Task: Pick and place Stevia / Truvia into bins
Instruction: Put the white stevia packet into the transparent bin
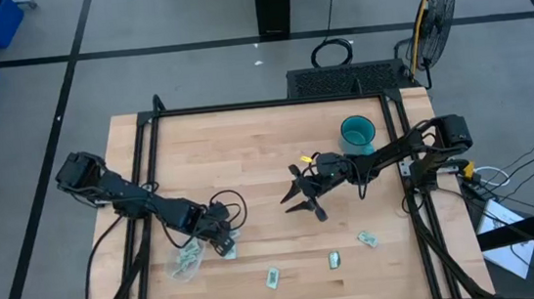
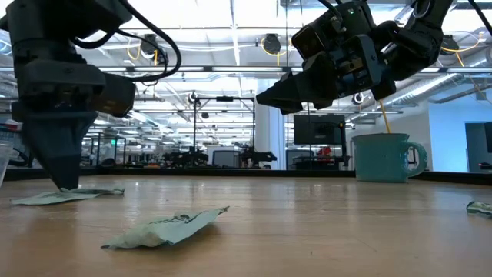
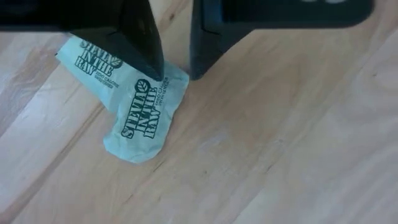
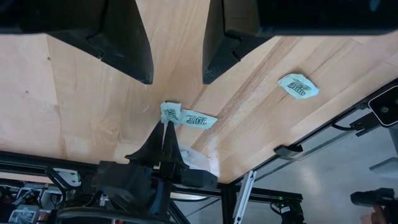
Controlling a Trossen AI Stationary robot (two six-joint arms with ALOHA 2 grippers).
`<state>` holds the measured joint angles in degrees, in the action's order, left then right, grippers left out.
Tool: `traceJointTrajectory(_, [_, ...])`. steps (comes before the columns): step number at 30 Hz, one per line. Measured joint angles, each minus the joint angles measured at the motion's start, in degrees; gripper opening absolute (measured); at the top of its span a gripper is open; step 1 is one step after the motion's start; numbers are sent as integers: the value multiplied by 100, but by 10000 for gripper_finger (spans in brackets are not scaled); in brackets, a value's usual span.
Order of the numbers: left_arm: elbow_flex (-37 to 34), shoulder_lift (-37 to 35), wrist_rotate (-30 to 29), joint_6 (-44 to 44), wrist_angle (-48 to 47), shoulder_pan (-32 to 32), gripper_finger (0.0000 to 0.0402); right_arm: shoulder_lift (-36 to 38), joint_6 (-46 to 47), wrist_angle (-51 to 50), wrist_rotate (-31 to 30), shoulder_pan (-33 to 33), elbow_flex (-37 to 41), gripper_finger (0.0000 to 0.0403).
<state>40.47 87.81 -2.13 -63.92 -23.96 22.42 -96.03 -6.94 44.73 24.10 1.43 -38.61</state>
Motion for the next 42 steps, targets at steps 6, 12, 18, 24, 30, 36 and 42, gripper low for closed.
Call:
traceJointTrajectory(6, [-9,2,-92,421,-14,2,8,0,0,0,0,0,0,132])
traceJointTrajectory(12, [176,-127,-94,827,-89,0,4,0,-49,0,-2,0,0,132])
traceJointTrajectory(18, [981,-516,-308,981,-1430,85,2,0,-173,-2,-13,0,0,132])
traceJointTrajectory(24, [1936,-684,-236,221,-3463,708,2,2,-173,-55,-22,0,0,132])
traceJointTrajectory(30, [2385,-682,197,-1577,-4002,1755,1,2,-173,-177,-24,0,0,132])
traceJointTrajectory(36, [2197,-638,212,-3265,-4317,2544,1,2,-170,-313,-24,0,0,132])
traceJointTrajectory(42, [1753,-636,212,-4272,-4534,2715,8,4,-203,-224,-24,0,-2,132])
